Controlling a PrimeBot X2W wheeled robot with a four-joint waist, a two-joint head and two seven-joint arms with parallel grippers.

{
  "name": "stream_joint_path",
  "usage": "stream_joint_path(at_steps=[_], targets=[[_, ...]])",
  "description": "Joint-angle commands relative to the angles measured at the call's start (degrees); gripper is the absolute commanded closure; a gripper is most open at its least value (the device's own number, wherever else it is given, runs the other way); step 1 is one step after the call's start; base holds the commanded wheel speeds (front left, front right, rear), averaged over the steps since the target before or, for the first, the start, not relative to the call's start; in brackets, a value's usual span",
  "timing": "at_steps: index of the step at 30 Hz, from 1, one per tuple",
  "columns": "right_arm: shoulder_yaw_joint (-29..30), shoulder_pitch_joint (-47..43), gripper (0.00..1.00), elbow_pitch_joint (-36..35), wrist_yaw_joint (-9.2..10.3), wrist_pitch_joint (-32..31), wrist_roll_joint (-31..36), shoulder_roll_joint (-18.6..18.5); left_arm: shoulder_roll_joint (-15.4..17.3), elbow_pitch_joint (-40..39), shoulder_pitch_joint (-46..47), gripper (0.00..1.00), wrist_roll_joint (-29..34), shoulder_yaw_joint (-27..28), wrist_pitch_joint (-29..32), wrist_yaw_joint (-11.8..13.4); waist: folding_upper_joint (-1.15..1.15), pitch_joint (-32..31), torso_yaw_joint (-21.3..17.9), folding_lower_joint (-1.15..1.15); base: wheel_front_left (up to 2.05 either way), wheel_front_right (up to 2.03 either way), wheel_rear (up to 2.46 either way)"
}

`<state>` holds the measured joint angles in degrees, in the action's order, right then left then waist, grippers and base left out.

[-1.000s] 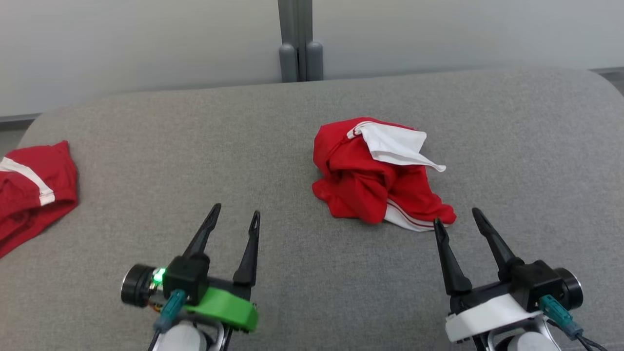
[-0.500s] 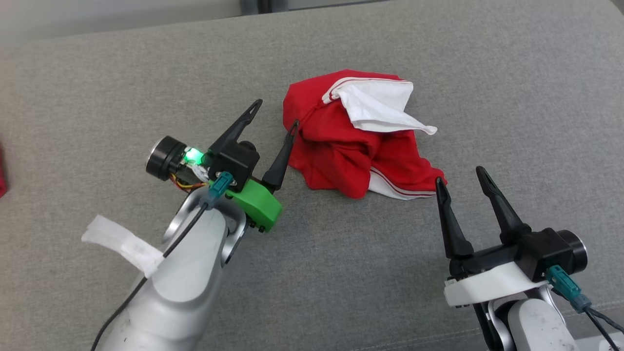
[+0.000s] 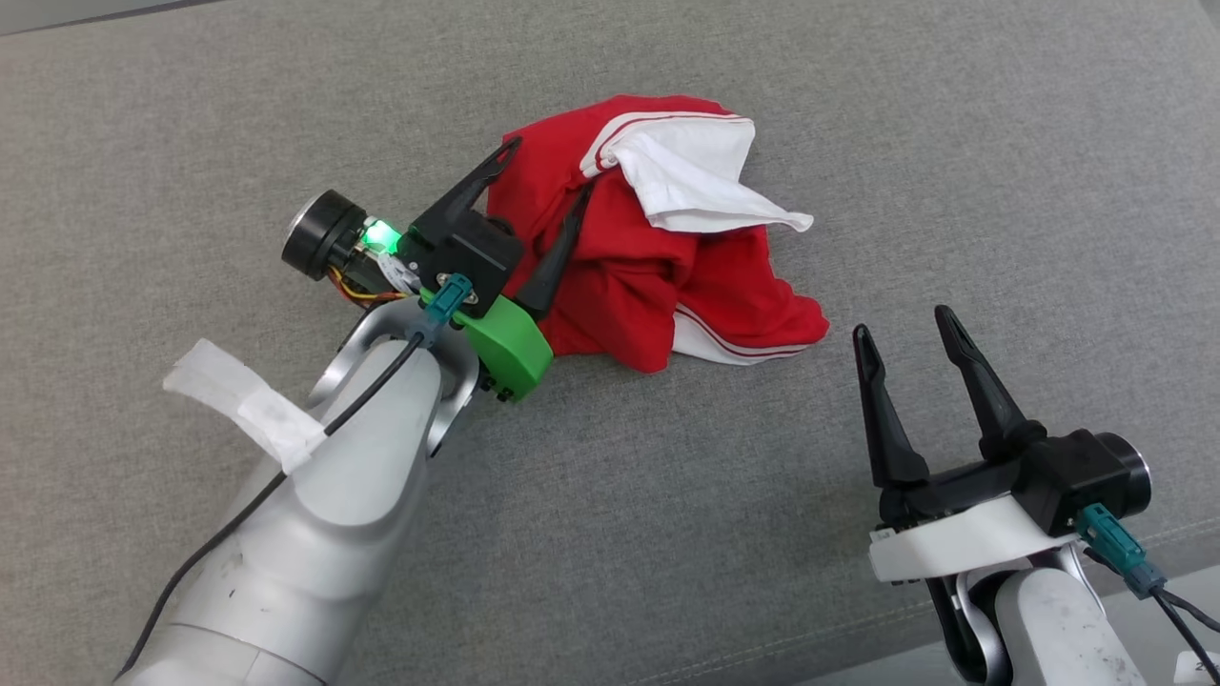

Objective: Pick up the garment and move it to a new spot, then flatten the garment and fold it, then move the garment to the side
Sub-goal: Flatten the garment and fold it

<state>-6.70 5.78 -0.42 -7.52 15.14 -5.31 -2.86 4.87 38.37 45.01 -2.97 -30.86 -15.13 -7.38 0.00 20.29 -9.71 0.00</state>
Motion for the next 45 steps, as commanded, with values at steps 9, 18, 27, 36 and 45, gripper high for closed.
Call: stream_joint_path(at_steps=[9, 18, 27, 36, 45], targets=[[-0.37, 0.89, 0.00, 0.19, 0.06, 0.01, -1.02, -0.05, 0.82, 1.15, 5.19, 0.00, 0.98, -4.03, -0.02, -0.19, 0.00, 0.90, -2.28, 0.00, 0.00, 0.00, 0.00], [-2.33, 0.91, 0.00, 0.83, 0.06, 0.01, -3.72, -0.04, 0.53, 6.28, 12.26, 1.00, -2.81, -13.97, 0.03, -0.19, 0.00, -0.93, -5.93, 0.00, 0.00, 0.00, 0.00], [-2.92, 0.30, 0.00, 0.87, 0.06, 0.01, -6.43, -0.06, 0.19, 2.31, 24.66, 1.00, -24.19, -24.21, 1.36, -0.19, 0.00, -3.92, -9.53, 0.00, 0.00, 0.00, 0.00], [-2.85, -1.04, 0.00, 1.59, 0.06, 0.01, -7.24, -0.05, -1.05, -4.29, 36.51, 1.00, -53.88, -10.00, 0.19, -0.10, 0.00, -6.90, -10.14, 0.00, 0.00, 0.00, 0.00], [-0.94, -1.82, 0.00, 1.23, 0.06, 0.01, -5.55, -0.06, -0.53, 0.89, 15.17, 1.00, -63.47, 1.48, 0.01, -0.10, 0.00, -8.16, -5.92, 0.00, 0.00, 0.00, 0.00]])
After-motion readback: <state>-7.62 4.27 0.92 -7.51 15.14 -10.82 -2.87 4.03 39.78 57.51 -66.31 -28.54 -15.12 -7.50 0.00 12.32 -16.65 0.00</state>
